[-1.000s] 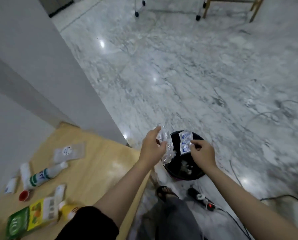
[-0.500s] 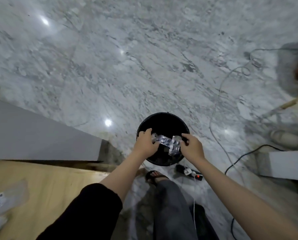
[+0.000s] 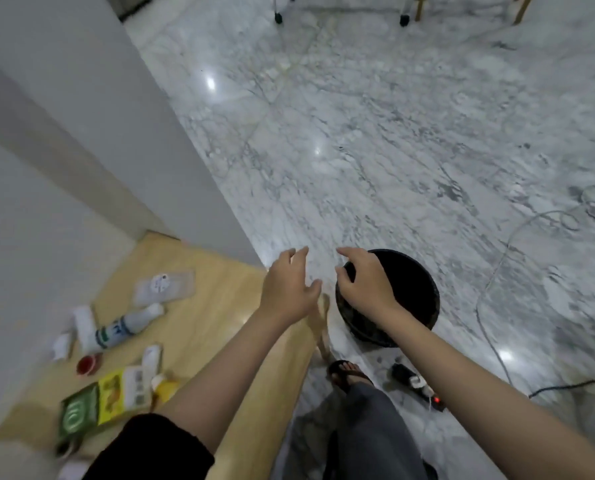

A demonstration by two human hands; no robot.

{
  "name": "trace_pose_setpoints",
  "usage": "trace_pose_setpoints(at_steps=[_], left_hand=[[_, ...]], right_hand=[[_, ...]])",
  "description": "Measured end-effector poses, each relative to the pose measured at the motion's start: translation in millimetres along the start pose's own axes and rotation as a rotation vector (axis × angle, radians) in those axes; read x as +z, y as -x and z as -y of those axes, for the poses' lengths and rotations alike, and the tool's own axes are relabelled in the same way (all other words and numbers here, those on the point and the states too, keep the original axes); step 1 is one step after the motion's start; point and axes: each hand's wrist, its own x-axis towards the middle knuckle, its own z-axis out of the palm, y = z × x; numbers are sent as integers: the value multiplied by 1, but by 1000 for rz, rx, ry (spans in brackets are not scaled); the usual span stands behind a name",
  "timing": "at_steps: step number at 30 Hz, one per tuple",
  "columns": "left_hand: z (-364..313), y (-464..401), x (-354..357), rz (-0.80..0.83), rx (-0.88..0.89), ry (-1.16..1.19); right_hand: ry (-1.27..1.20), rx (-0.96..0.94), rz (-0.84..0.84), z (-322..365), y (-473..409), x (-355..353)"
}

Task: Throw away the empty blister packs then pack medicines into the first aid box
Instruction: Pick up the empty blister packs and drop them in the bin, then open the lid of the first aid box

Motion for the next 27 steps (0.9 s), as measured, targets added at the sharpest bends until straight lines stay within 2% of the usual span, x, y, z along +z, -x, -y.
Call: trace_pose_setpoints(at_steps=[7, 13, 20, 27], left_hand=[[84, 131, -86, -292, -248, -19], [129, 242, -123, -551, -472, -10], [165, 355, -127, -792, -746, 25], [199, 430, -102, -917, -857, -97]], right_hand=[[-48, -388, 120, 129, 34, 66], [-13, -666, 329, 222, 68, 130], [-57, -979, 583, 297, 129, 192], [-64, -1235, 757, 322, 175, 237]])
